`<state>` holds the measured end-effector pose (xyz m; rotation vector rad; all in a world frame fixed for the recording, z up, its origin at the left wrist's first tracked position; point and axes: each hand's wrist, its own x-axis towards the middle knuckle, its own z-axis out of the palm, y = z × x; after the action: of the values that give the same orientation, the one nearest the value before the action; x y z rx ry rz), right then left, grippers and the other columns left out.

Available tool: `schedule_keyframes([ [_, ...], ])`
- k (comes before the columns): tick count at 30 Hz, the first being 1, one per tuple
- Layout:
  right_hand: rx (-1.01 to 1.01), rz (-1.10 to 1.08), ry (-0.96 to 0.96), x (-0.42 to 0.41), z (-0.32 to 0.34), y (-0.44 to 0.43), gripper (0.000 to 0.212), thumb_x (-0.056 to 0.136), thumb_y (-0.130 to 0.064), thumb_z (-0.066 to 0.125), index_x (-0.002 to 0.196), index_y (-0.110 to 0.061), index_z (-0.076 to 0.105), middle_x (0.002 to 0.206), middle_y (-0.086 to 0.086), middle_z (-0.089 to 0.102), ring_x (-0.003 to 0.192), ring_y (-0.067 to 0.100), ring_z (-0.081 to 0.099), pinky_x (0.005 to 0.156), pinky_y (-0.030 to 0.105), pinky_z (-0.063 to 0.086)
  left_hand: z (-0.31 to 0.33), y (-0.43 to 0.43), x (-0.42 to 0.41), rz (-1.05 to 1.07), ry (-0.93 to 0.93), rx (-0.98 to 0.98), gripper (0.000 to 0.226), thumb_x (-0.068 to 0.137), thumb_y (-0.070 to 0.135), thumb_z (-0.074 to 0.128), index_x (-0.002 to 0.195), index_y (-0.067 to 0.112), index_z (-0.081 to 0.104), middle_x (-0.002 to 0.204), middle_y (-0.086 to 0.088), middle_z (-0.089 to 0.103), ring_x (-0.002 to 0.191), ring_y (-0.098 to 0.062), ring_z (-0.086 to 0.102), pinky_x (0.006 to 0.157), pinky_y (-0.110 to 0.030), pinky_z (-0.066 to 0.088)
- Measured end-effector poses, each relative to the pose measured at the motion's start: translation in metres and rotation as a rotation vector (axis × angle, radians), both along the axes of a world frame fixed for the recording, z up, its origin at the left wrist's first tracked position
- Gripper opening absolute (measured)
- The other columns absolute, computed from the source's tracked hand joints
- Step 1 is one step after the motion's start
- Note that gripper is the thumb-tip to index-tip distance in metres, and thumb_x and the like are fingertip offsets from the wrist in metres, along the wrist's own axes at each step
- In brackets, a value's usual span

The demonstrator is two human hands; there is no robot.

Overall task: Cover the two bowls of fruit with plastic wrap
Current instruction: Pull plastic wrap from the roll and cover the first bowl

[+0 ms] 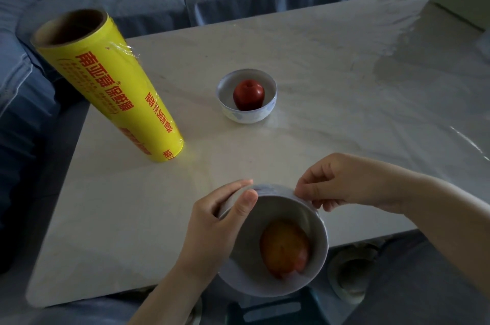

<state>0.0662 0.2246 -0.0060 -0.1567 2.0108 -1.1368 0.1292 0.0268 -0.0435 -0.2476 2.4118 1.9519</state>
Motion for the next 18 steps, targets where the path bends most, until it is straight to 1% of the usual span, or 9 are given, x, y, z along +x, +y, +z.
schedule_keyframes([
  [3, -0.009, 0.04, -0.003, 0.0003, -0.0007, -0.0004, 0.018, 0.083, -0.033, 0.061, 0.069, -0.028, 0.07, 0.061, -0.015, 0.067, 0.063, 0.0, 0.056, 0.068, 0.019, 0.048, -0.0002, 0.0004, 0.0006, -0.012, -0.005, -0.006, 0.041, 0.055, 0.063, 0.054, 0.085, 0.039, 0.065, 0.081, 0.038, 0.066, 0.09, 0.015, 0.059, 0.068, 0.0, 0.042],
  [5, -0.057, 0.024, -0.034, 0.0012, -0.0033, 0.0005, 0.024, 0.086, -0.027, 0.059, 0.065, -0.028, 0.071, 0.064, -0.013, 0.067, 0.069, 0.006, 0.058, 0.075, 0.024, 0.05, -0.0002, -0.0008, 0.0005, -0.025, -0.005, -0.019, 0.036, 0.061, 0.066, 0.065, 0.085, 0.039, 0.065, 0.085, 0.035, 0.067, 0.092, 0.014, 0.059, 0.069, 0.0, 0.043],
  [8, -0.202, -0.121, -0.124, 0.002, -0.0054, 0.0027, 0.03, 0.092, -0.013, 0.051, 0.068, -0.018, 0.069, 0.068, -0.005, 0.067, 0.069, 0.01, 0.059, 0.074, 0.026, 0.049, 0.0009, -0.004, 0.0001, -0.058, -0.002, -0.047, 0.035, 0.063, 0.064, 0.056, 0.085, 0.039, 0.064, 0.088, 0.041, 0.064, 0.093, 0.015, 0.058, 0.07, 0.0, 0.043],
  [10, -0.295, -0.245, -0.212, 0.0023, -0.005, 0.0023, 0.028, 0.094, -0.01, 0.046, 0.071, -0.011, 0.062, 0.065, 0.0, 0.065, 0.064, 0.012, 0.057, 0.07, 0.026, 0.049, 0.0015, -0.0055, -0.0003, -0.066, -0.01, -0.031, 0.029, 0.065, 0.058, 0.061, 0.086, 0.039, 0.065, 0.088, 0.04, 0.064, 0.093, 0.014, 0.059, 0.071, 0.0, 0.043],
  [11, -0.313, -0.279, -0.24, 0.0022, -0.0047, 0.0014, 0.027, 0.094, -0.01, 0.045, 0.071, -0.011, 0.059, 0.062, 0.001, 0.062, 0.061, 0.012, 0.055, 0.07, 0.027, 0.048, 0.0019, -0.0058, -0.0004, -0.062, -0.003, -0.02, 0.033, 0.062, 0.06, 0.061, 0.086, 0.038, 0.066, 0.09, 0.038, 0.065, 0.093, 0.013, 0.06, 0.072, 0.0, 0.043],
  [13, -0.253, -0.264, -0.233, 0.0008, -0.005, -0.0008, 0.027, 0.093, -0.017, 0.049, 0.068, -0.012, 0.058, 0.057, -0.001, 0.058, 0.056, 0.01, 0.051, 0.068, 0.026, 0.046, 0.0009, -0.0058, -0.0008, -0.064, 0.01, -0.02, 0.04, 0.058, 0.063, 0.056, 0.087, 0.038, 0.067, 0.095, 0.034, 0.066, 0.095, 0.011, 0.06, 0.073, -0.001, 0.044],
  [15, -0.148, -0.195, -0.219, -0.0016, -0.0038, -0.0039, 0.028, 0.089, -0.028, 0.054, 0.066, -0.013, 0.06, 0.053, -0.002, 0.054, 0.053, 0.009, 0.048, 0.063, 0.023, 0.046, 0.0012, -0.0044, -0.0002, -0.076, 0.004, -0.044, 0.038, 0.058, 0.062, 0.058, 0.086, 0.039, 0.066, 0.096, 0.034, 0.065, 0.096, 0.011, 0.06, 0.073, -0.001, 0.043],
  [17, -0.072, -0.153, -0.238, -0.0043, -0.0008, -0.006, 0.03, 0.081, -0.041, 0.059, 0.072, -0.014, 0.065, 0.051, -0.001, 0.051, 0.051, 0.01, 0.045, 0.061, 0.023, 0.044, 0.0006, -0.0034, 0.0009, -0.081, -0.004, -0.05, 0.031, 0.061, 0.056, 0.062, 0.086, 0.038, 0.065, 0.093, 0.033, 0.066, 0.096, 0.011, 0.059, 0.071, -0.001, 0.043],
  [18, -0.049, -0.131, -0.247, -0.0057, 0.0006, -0.0069, 0.033, 0.074, -0.048, 0.061, 0.07, -0.015, 0.068, 0.05, -0.001, 0.05, 0.05, 0.01, 0.045, 0.059, 0.023, 0.042, 0.0005, -0.0029, 0.0017, -0.088, -0.004, -0.049, 0.033, 0.061, 0.056, 0.062, 0.087, 0.038, 0.065, 0.093, 0.031, 0.067, 0.097, 0.011, 0.059, 0.071, -0.001, 0.044],
])
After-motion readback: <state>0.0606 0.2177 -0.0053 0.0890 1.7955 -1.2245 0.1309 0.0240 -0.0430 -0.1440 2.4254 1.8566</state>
